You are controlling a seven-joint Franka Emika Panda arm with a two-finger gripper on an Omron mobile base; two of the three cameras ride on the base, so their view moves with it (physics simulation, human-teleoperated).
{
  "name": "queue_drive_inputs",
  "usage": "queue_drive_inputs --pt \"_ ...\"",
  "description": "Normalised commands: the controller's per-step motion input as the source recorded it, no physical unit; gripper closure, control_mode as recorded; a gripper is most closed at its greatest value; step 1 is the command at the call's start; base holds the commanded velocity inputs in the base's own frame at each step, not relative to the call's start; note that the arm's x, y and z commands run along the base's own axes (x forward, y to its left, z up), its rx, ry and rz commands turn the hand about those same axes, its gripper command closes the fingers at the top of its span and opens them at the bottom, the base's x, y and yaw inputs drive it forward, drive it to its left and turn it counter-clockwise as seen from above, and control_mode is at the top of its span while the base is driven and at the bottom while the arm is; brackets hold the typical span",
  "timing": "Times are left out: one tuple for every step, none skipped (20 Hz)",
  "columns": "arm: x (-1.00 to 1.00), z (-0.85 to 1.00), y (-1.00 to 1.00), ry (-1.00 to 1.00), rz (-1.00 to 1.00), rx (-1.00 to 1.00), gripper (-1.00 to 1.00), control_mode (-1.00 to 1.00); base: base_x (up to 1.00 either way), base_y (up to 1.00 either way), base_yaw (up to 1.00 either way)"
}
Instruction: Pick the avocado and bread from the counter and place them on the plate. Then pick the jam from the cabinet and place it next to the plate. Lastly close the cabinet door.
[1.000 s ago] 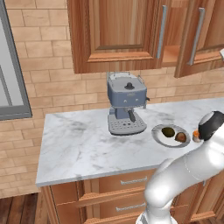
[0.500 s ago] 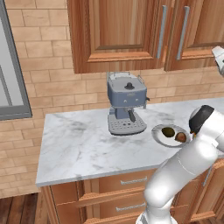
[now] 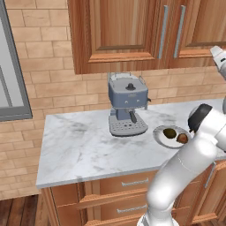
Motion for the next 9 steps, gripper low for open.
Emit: queue_drive_inputs --pt "0.56 0.14 0.04 0.06 0.00 -0.04 -1.00 -1.00 0.00 0.00 0.00" --pt "0.46 0.14 0.01 0.05 0.00 -0.04 -1.00 -1.00 0.00 0.00 0.00" --pt "0.36 0.16 0.00 0.04 0.00 -0.04 -1.00 -1.00 0.00 0.00 0.00" --pt "0.16 0.16 0.00 0.02 0.00 -0.05 -1.00 -1.00 0.00 0.00 0.00" --pt "0.09 0.19 0.00 0.02 0.00 -0.05 -1.00 -1.00 0.00 0.00 0.00" --pt "0.03 0.21 0.00 0.03 0.00 -0.05 -1.00 -1.00 0.00 0.00 0.00" --pt "0.04 0.21 0.00 0.03 0.00 -0.05 -1.00 -1.00 0.00 0.00 0.00" --pt "0.03 0.21 0.00 0.04 0.00 -0.05 -1.00 -1.00 0.00 0.00 0.00" --pt "0.05 0.20 0.00 0.05 0.00 -0.05 -1.00 -1.00 0.00 0.00 0.00"
